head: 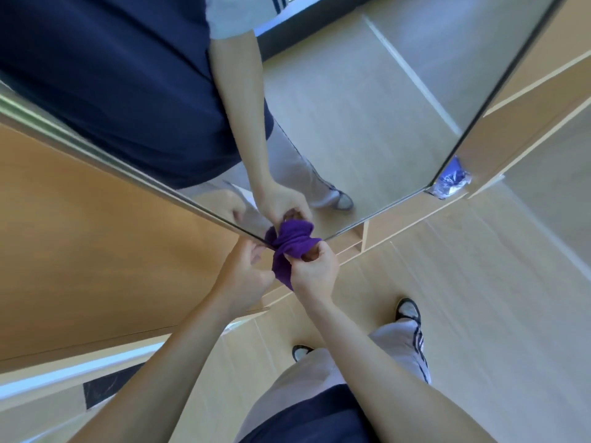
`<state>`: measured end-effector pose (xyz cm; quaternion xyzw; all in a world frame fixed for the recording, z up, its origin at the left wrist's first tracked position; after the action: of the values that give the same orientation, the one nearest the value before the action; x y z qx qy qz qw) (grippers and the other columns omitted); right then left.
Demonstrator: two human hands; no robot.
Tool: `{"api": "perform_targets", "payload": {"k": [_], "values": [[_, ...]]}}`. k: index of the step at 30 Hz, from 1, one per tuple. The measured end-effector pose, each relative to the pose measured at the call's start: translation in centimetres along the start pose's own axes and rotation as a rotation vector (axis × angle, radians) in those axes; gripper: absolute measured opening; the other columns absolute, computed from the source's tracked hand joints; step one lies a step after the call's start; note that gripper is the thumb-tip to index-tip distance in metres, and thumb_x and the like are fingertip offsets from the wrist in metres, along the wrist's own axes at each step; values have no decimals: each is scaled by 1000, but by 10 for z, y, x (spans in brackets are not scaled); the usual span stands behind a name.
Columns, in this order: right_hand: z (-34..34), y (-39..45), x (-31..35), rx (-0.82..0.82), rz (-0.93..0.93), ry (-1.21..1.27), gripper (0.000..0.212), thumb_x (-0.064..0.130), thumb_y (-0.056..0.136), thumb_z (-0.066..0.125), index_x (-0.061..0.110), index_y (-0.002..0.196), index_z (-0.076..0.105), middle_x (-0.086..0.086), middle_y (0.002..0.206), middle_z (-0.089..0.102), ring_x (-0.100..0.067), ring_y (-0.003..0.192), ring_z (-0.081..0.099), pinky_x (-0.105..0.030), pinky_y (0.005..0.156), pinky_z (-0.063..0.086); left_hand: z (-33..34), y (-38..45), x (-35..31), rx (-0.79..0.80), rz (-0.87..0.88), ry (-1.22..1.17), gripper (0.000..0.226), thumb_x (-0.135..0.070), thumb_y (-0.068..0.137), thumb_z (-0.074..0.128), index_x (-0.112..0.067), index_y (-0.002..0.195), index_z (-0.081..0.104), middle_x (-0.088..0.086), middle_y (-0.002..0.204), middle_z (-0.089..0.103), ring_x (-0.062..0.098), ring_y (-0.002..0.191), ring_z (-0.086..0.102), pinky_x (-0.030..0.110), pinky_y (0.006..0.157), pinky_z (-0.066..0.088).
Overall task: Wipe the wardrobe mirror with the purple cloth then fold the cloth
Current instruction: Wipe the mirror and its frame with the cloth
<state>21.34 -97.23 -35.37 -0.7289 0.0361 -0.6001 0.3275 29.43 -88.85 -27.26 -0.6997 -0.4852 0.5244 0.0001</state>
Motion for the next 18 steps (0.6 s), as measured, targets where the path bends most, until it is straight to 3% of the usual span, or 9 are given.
{"api": "perform_targets", "payload": {"k": [3, 5, 7, 10, 12, 14, 16, 18], "values": [[1, 18, -21, -23, 107, -48, 16, 4, 77, 70, 17, 81, 61, 5, 84, 67, -14, 80, 61, -20, 64, 40, 2, -4, -1, -19, -15, -48, 51, -10, 60, 53, -35, 105, 49, -49, 94, 64, -31, 96, 55, 8, 89, 43], [-1, 30, -31, -37, 148, -51, 15, 6, 79, 71, 16, 86, 62, 3, 87, 67, -16, 82, 61, -18, 61, 39, 7, -6, -4, -67, -20, -91, 48, -1, 66, 55, -32, 101, 49, -34, 89, 70, -29, 86, 58, -1, 72, 45], [-8, 44, -34, -71, 177, -34, 15, 6, 79, 73, 14, 88, 64, 1, 89, 69, -20, 85, 63, -23, 67, 44, 16, -7, -12, -112, -21, -167, 48, 2, 64, 54, -26, 103, 50, -26, 99, 62, -23, 85, 62, -2, 67, 45], [-29, 65, -29, -141, 197, 1, 16, 6, 78, 75, 17, 83, 65, 3, 85, 69, -21, 84, 64, -27, 75, 45, 27, -5, -29, -157, -19, -300, 74, -4, 56, 50, -10, 129, 43, -18, 109, 55, -14, 92, 58, 4, 76, 46], [-47, 80, -20, -175, 184, 14, 13, 7, 79, 75, 10, 89, 68, -3, 89, 71, -21, 83, 64, -26, 74, 47, 27, -1, -38, -200, -4, -306, 88, -4, 56, 52, -9, 142, 36, -14, 119, 57, -13, 99, 59, 5, 84, 45], [-65, 92, -10, -210, 178, 67, 14, 4, 79, 76, 5, 90, 68, -5, 84, 69, -12, 71, 64, -17, 61, 48, 24, -2, -44, -233, -18, -294, 89, -5, 57, 52, -15, 144, 35, -9, 134, 53, 1, 120, 56, 15, 101, 40], [-82, 104, -2, -242, 185, 131, 15, 0, 78, 77, 9, 83, 65, -1, 74, 64, 0, 57, 59, -7, 42, 40, 22, -3, -48, -255, -46, -275, 81, -6, 57, 52, -30, 133, 34, -15, 131, 49, 10, 128, 49, 23, 106, 37], [-99, 116, 6, -262, 187, 149, 19, 2, 78, 77, 16, 79, 65, 3, 74, 64, -5, 62, 60, -6, 40, 39, 23, -4, -49, -266, -77, -260, 82, -7, 57, 52, -34, 131, 29, -10, 137, 44, 15, 135, 45, 26, 110, 36]]}}
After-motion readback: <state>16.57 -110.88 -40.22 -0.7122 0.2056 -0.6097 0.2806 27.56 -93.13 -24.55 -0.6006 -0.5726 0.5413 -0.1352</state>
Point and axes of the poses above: each hand's wrist, its own y-axis towards the middle knuckle, its own z-axis out of the palm, x = y × z, the point moved 3 cm from there along y, towards the middle knuckle
